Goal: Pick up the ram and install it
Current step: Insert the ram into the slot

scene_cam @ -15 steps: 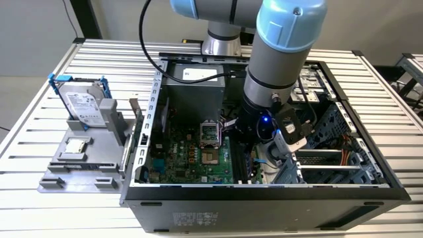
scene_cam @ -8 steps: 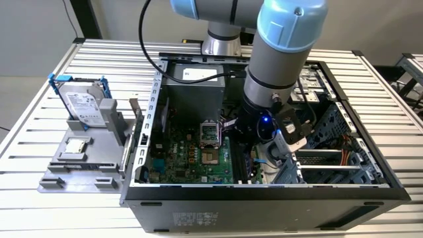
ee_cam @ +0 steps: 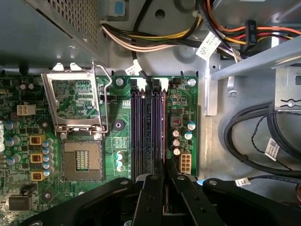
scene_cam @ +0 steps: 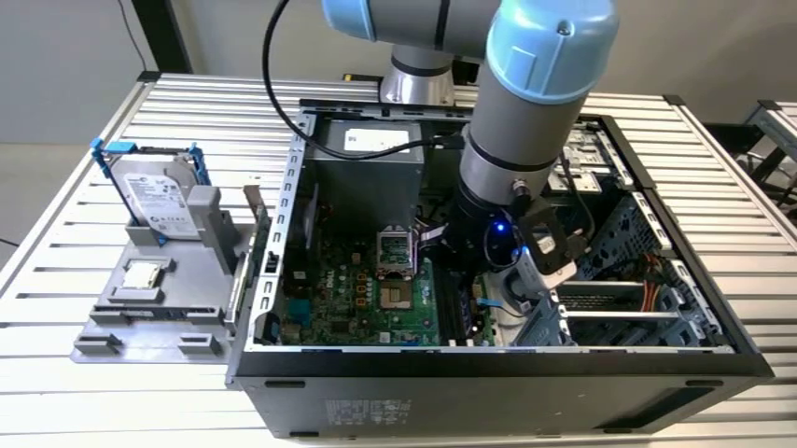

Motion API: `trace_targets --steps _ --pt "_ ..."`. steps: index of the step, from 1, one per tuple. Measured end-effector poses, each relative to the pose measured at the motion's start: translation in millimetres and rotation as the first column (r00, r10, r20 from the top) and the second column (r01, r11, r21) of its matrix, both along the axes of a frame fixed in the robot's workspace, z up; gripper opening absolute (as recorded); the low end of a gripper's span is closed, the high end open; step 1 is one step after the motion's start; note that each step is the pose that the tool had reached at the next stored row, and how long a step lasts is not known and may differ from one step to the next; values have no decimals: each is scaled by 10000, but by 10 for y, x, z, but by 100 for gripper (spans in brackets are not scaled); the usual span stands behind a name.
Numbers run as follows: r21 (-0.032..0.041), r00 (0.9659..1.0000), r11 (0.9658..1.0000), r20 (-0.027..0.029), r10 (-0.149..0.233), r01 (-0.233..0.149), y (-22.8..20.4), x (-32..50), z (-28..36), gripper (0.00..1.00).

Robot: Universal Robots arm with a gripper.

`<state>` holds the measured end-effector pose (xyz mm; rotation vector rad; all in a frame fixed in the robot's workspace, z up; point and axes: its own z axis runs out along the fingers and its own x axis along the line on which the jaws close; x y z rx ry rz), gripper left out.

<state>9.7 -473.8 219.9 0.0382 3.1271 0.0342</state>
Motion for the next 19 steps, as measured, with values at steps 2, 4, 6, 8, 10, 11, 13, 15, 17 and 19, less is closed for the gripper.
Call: trace_targets --steps 2,4,6,8,10,11,13,15,17,19 --pt "1 10000 10000 -5 0 0 0 10 -1 0" --pt "-6 10000 10000 -12 0 0 1 18 2 0" --pt "-21 10000 10000 -14 -1 1 1 19 10 0" --pt "-27 10000 10000 -16 0 0 0 22 22 0" --pt "-56 10000 10000 -27 2 -2 2 29 25 0" --pt "-93 10000 10000 -43 1 -1 3 32 25 0" --pt "-208 10000 9998 -66 -1 -1 6 34 26 0" --pt "-362 10000 9993 -69 -2 -1 16 34 26 0" --pt "-473 10000 9989 -73 -1 -2 23 35 26 0" --pt "-490 10000 9988 -73 -1 -3 25 35 24 0"
